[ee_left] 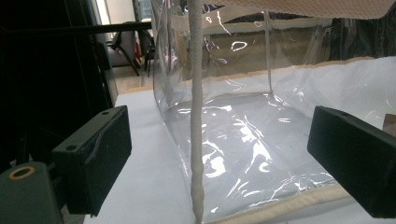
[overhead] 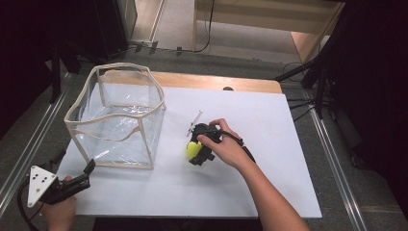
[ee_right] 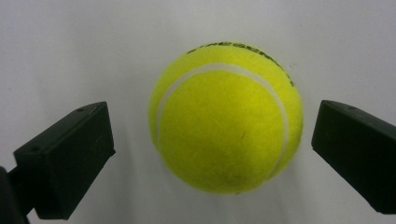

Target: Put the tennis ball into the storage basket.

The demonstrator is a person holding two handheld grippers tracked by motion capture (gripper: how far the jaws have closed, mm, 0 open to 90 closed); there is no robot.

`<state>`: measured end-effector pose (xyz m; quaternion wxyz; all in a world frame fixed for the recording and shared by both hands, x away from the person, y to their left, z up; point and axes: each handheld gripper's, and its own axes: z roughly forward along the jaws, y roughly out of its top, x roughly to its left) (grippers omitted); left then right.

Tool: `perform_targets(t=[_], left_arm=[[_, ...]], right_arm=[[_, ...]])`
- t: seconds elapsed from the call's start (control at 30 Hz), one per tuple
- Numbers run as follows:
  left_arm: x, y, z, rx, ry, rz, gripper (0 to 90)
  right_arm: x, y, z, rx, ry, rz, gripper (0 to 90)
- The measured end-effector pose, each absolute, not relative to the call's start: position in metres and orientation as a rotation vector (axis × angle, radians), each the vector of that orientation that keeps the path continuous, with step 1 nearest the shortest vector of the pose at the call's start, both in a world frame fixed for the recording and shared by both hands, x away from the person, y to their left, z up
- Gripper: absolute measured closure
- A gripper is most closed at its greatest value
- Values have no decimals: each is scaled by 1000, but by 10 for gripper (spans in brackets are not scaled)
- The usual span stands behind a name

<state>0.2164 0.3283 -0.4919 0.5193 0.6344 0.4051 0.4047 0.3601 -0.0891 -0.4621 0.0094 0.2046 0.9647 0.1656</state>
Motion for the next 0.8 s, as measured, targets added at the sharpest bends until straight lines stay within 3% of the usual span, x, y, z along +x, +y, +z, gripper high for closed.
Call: perform_targets(t=[0.8], left_arm=[[217,329,-492,1520,969,972,68]], right_arm=[[364,-80,-473,631,3027,479,0]])
